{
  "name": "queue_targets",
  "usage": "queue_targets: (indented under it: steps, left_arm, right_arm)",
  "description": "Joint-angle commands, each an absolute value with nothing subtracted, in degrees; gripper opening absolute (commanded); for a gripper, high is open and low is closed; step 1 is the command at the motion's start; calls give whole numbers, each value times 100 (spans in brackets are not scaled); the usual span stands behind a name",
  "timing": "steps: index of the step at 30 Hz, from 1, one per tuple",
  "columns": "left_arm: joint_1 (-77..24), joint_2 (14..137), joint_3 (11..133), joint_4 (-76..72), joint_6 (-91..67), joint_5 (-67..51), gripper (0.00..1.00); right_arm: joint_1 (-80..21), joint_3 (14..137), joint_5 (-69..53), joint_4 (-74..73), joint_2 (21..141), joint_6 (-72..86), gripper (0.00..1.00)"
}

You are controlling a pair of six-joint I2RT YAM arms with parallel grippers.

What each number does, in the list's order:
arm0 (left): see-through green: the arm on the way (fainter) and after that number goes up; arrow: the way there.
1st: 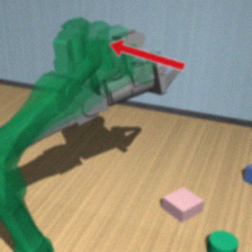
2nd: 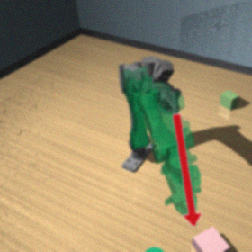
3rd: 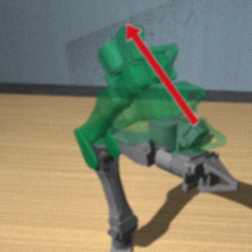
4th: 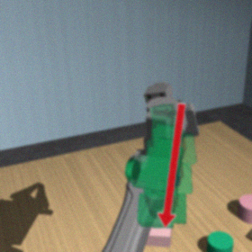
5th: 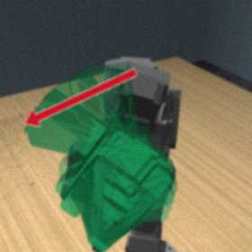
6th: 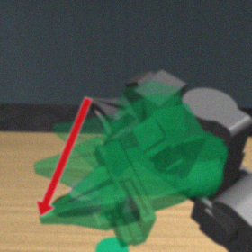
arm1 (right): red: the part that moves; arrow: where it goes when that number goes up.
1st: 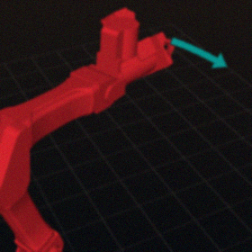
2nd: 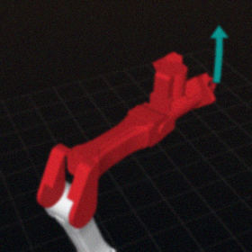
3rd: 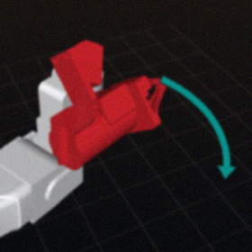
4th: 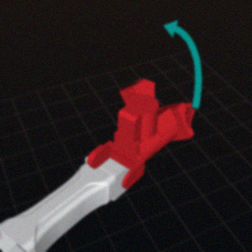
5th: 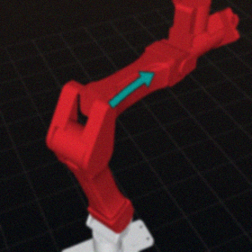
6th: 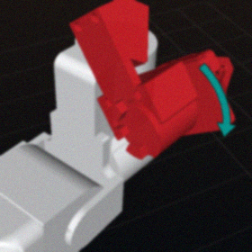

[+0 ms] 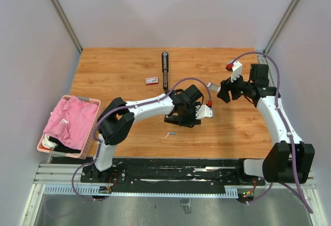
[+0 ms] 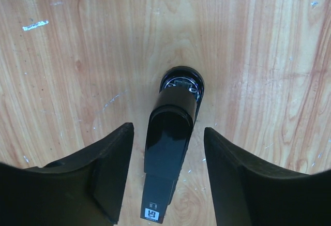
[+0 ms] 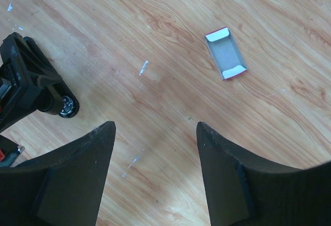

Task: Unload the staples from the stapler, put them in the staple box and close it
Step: Pick up the stapler from the center of the board.

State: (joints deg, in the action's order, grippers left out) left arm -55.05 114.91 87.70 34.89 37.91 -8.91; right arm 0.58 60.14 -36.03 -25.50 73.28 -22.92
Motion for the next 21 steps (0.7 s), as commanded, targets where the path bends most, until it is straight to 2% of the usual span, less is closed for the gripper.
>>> queue_targets:
  steps: [1, 6, 9, 14, 21]
  left_arm:
    - [-5580, 11631, 8953, 3533, 3678, -955, 60]
    - [-5616, 11677, 8974, 3533, 3635, -871, 62]
    - [-5624, 11689, 8965, 3532, 3614, -860, 59]
    - [-5625, 11664, 8994, 3533, 3559, -840, 36]
    - [-5625, 11521, 9202, 3505, 3256, -585, 15]
  right_arm:
    - [300, 5985, -3720, -2470, 7280, -2181, 65]
    - [342, 5991, -3786, -2472, 7289, -2153, 65]
    - [349, 5984, -3805, -2472, 7282, -2146, 65]
    - [360, 5985, -3838, -2475, 7286, -2149, 64]
    - [369, 5983, -4009, -2480, 7337, -2115, 64]
